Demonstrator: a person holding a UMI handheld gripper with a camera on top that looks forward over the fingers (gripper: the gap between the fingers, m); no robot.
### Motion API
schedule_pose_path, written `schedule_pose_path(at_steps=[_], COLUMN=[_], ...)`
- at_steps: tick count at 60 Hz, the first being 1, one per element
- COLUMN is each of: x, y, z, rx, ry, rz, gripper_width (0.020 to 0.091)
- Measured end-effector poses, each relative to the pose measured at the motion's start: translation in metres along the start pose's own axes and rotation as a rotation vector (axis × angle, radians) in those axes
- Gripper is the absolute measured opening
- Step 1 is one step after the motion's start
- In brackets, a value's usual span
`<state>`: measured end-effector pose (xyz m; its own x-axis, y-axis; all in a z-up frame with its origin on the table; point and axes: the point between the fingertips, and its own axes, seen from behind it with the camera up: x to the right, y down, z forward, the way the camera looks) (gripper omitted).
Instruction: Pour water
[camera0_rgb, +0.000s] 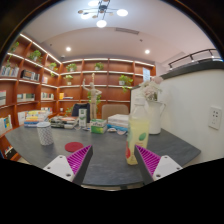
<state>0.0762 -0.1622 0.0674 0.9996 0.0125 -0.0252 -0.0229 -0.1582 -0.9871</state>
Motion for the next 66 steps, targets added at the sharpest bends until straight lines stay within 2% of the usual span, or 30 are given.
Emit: schedule_pose_path(at_steps=[8, 25, 29, 31, 39, 44, 53, 66], x=[0.058, 0.089, 0.091, 0.090, 0.082, 0.078, 0.080, 0.071], y=[0.007, -0.009, -0.011, -0.014, -0.018, -0.019, -0.022, -0.022], z=[0.021, 0.095, 0.106, 0.109, 0.113, 0.112, 0.111, 0.114], rx=[0.031, 0.017, 0.015, 0.024, 0.048, 0.052, 0.084, 0.054], ry=[0.087, 0.069, 0.060, 0.054, 0.032, 0.037, 0.073, 0.052], rz=[-0.011, 0.083, 0.104, 0.110, 0.034, -0.013, -0.064, -0.117], gripper_width=[0.0853, 0.0839, 0.0791, 0.0743, 0.0501, 0.0464, 0.0334, 0.0334])
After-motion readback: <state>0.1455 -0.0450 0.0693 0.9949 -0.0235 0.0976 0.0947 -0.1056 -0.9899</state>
